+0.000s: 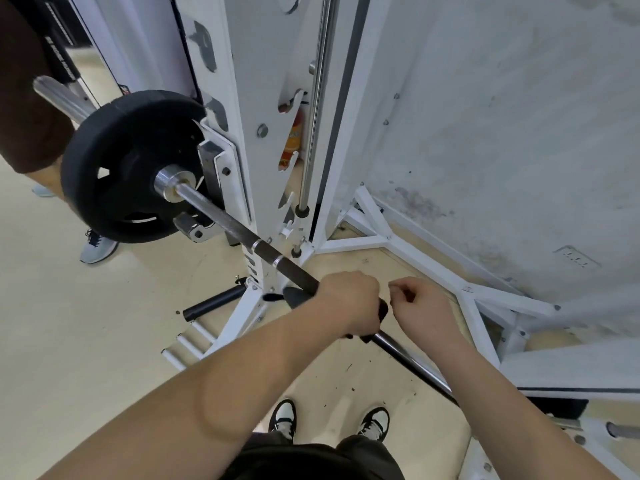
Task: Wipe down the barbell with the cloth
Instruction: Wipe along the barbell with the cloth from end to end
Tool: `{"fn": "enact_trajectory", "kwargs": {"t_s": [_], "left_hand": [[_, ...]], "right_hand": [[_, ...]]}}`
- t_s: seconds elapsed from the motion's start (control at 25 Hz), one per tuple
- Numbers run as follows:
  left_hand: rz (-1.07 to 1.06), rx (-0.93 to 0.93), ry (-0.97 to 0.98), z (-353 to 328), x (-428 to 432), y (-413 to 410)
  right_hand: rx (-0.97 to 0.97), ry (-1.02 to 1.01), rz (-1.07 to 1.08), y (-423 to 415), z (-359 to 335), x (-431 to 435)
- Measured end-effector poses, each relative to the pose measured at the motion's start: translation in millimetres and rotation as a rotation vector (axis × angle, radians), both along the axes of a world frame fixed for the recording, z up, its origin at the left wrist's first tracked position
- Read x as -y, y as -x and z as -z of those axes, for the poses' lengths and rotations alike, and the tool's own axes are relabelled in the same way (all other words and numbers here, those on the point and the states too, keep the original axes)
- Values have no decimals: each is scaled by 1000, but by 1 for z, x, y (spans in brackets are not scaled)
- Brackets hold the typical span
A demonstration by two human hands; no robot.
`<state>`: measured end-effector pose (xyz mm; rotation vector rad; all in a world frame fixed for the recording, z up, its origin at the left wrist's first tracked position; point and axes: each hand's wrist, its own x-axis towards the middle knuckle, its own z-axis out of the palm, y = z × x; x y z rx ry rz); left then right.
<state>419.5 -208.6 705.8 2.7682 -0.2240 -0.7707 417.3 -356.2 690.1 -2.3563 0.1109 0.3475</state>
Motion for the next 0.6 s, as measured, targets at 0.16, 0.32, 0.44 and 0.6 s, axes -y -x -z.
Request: {"fn": "enact_trajectory", "kwargs": {"t_s": [0.16,0.32,0.44,0.6], "left_hand": [[-338,270,-23,32,-44,10],[-277,568,279,61,-25,80],[-573,541,551,65,-52,92],[-1392,310,813,72,-99,97]], "right_hand": [[15,-18,-45,0,-1,-5],[-10,22,-138,-1,4,-34],[-19,60,-198,-7,4,-48],[-77,253,-346,-3,8,-62]]}}
